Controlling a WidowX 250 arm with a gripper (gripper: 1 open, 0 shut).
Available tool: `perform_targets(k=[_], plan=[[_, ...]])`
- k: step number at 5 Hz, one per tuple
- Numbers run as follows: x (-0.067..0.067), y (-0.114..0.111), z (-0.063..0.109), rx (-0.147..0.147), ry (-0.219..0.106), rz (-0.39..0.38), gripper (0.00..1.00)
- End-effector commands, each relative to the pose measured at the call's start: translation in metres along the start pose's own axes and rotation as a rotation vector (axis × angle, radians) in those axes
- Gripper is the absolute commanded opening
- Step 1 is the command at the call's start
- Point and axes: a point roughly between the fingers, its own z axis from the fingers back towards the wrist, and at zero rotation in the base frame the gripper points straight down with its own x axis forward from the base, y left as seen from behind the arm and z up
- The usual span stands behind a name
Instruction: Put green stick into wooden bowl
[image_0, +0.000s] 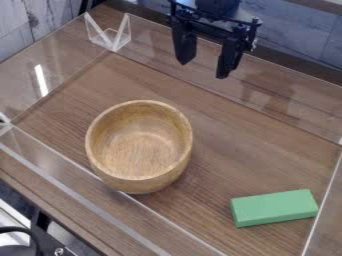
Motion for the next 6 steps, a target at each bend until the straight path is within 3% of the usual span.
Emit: perform_targets(k=[1, 2, 3, 4, 5, 6], plan=[[-0.001, -0.007, -0.023, -0.002, 0.024, -0.109, 1.00], [-0.009, -0.032, -0.048, 0.008, 0.036, -0.344, 1.00], [-0.027, -0.064, -0.056, 0.026, 0.022, -0.593, 1.00], [-0.042, -0.091, -0.065, 0.038, -0.002, -0.835, 1.00], [-0.051, -0.114, -0.084, 0.061, -0.033, -1.070, 1.00], [-0.053, -0.124, -0.106, 0.104, -0.066, -1.193, 0.00]])
